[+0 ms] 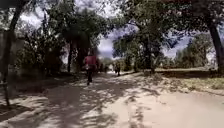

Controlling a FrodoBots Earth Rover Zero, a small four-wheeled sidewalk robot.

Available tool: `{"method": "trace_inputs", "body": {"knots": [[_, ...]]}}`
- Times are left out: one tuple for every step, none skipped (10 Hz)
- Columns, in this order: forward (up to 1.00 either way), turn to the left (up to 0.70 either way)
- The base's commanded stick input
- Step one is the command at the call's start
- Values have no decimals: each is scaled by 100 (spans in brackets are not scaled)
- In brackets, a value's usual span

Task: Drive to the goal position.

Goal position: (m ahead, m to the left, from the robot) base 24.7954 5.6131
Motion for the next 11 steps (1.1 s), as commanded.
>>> {"method": "trace_inputs", "body": {"knots": [[85, 0], [85, 0], [85, 0], [85, 0], [85, 0], [85, 0], [85, 0], [85, 0], [85, 0], [85, 0], [85, 0]]}}
